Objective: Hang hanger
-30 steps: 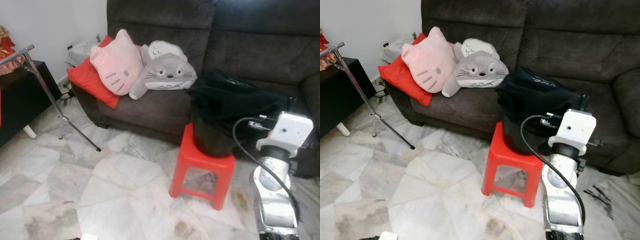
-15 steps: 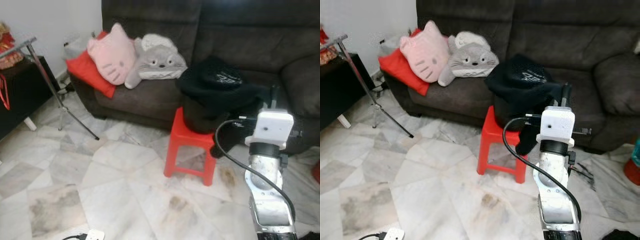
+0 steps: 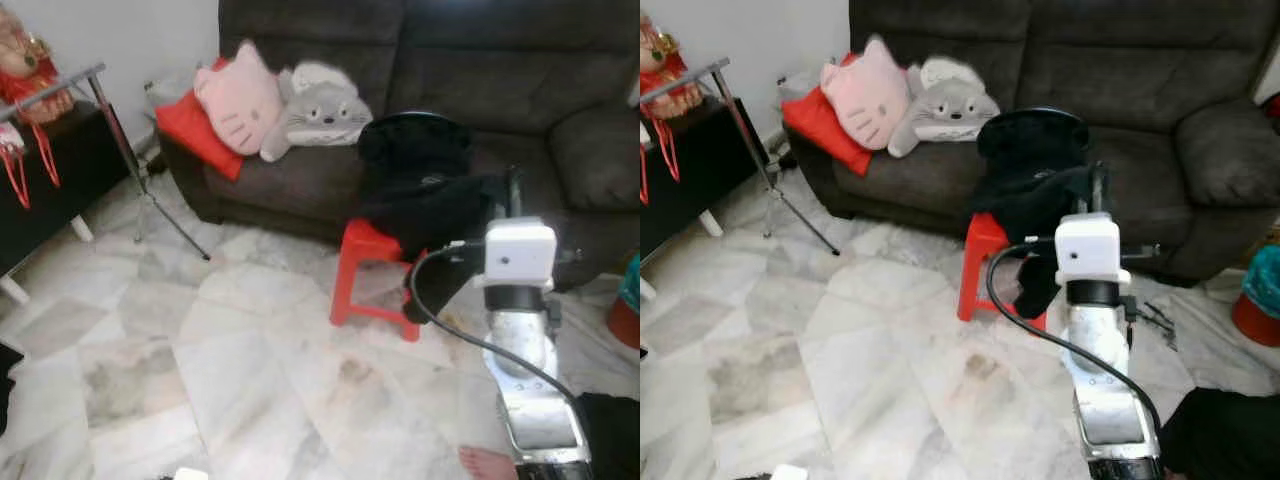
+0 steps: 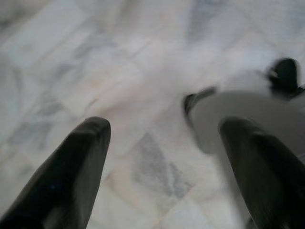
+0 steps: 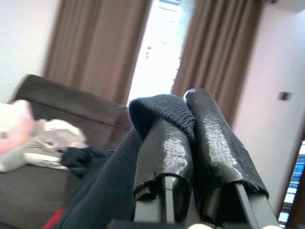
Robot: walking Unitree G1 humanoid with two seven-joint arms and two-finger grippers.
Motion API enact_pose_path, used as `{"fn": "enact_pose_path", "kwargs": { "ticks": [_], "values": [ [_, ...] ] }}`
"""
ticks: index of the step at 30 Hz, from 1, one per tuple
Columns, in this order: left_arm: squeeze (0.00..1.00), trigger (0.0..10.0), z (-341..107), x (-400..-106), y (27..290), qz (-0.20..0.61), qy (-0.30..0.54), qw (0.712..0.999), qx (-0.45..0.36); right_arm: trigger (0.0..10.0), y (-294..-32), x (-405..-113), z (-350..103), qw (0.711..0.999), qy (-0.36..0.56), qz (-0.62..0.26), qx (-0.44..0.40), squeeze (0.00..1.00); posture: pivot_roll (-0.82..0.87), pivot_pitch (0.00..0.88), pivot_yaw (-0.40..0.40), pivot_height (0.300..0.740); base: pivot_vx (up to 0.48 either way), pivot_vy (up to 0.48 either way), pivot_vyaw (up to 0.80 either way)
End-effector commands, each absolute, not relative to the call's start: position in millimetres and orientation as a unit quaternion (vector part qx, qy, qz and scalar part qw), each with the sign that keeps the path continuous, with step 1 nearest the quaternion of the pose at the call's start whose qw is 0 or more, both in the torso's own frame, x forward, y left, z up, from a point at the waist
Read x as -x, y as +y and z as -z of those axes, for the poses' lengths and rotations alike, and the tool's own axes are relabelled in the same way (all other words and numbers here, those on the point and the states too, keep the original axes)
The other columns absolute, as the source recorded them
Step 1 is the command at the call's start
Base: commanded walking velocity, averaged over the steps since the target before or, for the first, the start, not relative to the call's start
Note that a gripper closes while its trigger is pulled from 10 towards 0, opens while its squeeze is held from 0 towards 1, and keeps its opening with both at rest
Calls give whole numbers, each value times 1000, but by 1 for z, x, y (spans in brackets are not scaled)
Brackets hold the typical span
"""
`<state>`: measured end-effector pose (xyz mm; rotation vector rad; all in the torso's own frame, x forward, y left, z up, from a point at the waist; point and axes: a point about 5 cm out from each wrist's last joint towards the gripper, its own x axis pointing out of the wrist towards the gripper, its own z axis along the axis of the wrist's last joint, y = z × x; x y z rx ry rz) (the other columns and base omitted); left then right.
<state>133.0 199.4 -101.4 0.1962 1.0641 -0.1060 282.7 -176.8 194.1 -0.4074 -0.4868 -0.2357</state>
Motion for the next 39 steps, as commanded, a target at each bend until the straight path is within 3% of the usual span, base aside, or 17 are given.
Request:
{"fn": "enact_pose_path", "kwargs": {
  "ticks": [1, 8, 11, 12, 14, 19, 20, 39],
  "values": [
    [0, 10000, 102, -132, 200, 60, 510, 853, -99, 10000, -173, -283, -201, 939, -254, 109, 204, 0, -163, 0, 12, 740, 0, 0, 0],
    [0, 10000, 97, -125, 233, 41, 513, 851, -105, 10000, -187, -289, -206, 938, -252, 130, 200, 0, -165, 0, 16, 740, 0, 0, 0],
    [0, 10000, 97, -118, 239, 40, 516, 849, -106, 10000, -186, -294, -196, 952, -217, 106, 190, 0, -170, 0, 16, 740, 0, 0, 0],
    [0, 10000, 97, -118, 239, 40, 516, 849, -106, 10000, -186, -294, -196, 952, -217, 106, 190, 0, -170, 0, 16, 740, 0, 0, 0],
    [0, 10000, 102, -112, 222, 52, 519, 847, -104, 10000, -189, -298, -158, 974, -126, 110, 155, 0, -170, 0, 17, 740, 0, 0, 0],
    [0, 10000, 103, -118, 213, 57, 515, 849, -103, 10000, -201, -296, -131, 982, -48, 162, 91, 0, -153, 0, 22, 740, 0, 0, 0],
    [0, 10000, 103, -120, 212, 54, 515, 849, -103, 10000, -204, -295, -125, 983, -37, 177, 39, 0, -151, 0, 21, 740, 0, 0, 0],
    [0, 10000, 96, -131, 227, 38, 502, 858, -102, 10000, -197, -301, -123, 989, -23, 146, 15, 0, -139, 0, 16, 740, 0, 0, 0]
  ]
}}
